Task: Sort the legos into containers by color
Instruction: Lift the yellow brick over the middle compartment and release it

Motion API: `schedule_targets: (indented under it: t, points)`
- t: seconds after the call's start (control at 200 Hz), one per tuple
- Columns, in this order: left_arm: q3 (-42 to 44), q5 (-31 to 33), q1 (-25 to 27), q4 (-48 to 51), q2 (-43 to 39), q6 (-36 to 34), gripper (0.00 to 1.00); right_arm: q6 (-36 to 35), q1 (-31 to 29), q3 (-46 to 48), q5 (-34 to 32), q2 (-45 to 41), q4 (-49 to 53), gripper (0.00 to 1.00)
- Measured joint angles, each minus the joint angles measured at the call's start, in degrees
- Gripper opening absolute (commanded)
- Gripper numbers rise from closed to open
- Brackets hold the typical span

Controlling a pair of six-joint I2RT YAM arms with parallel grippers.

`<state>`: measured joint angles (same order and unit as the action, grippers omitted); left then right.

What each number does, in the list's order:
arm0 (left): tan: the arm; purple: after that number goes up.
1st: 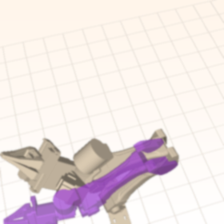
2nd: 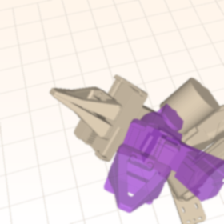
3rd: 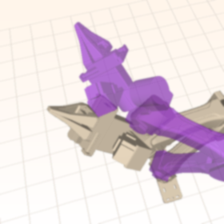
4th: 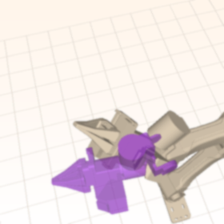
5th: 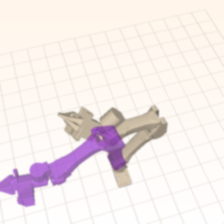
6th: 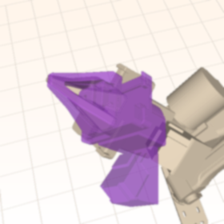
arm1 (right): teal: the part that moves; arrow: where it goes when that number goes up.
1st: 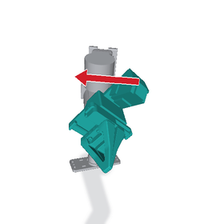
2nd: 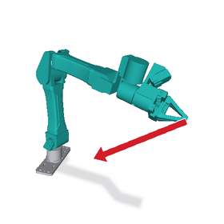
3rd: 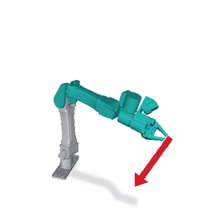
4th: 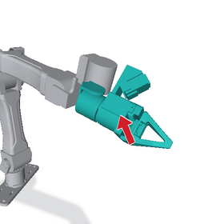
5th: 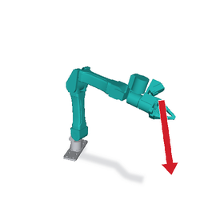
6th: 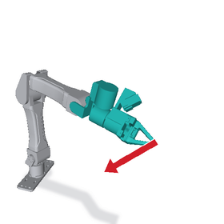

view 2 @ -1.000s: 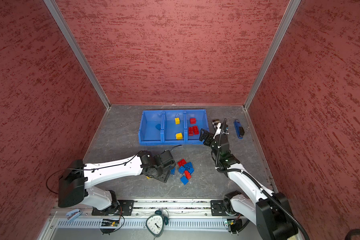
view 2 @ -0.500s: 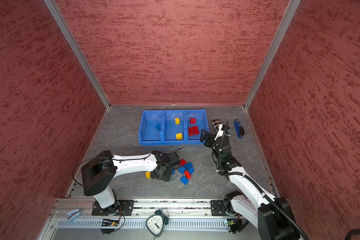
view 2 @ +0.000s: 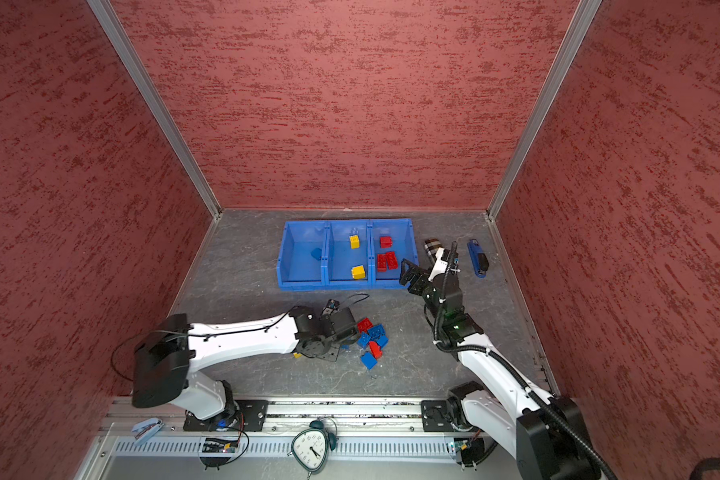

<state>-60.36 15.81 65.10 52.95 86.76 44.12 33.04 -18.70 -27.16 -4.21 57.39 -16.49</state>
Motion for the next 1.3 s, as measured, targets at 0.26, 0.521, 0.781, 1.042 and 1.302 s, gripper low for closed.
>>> schedule_targets:
  t: [0.26, 0.521, 0.781, 1.042, 1.302]
  points:
    - [-9.73, 2.47, -13.99, -6.03, -5.27, -10.64, 0.27, -0.02, 0.0, 0.0, 0.02, -1.09, 0.02, 0.99]
    - [-26.27, 5.57, -20.15, -18.88, 15.13, -25.31, 0.27, -0.04, 0.0, -0.11, 2.95, -1.11, 1.49, 0.99]
    - [-41.31, 15.41, -23.02, -20.59, 36.11, -33.55, 0.34, 0.02, 0.0, -1.6, 5.27, -2.1, 8.09, 0.99]
    - [-46.14, 15.08, -23.52, -20.06, 39.06, -33.99, 0.74, 1.09, 0.0, -2.05, 5.53, -2.99, 11.56, 0.99]
    - [-38.34, 10.56, -21.42, -22.14, 28.33, -32.59, 0.96, 0.0, 0.0, -4.2, 8.39, -0.44, 12.96, 0.99]
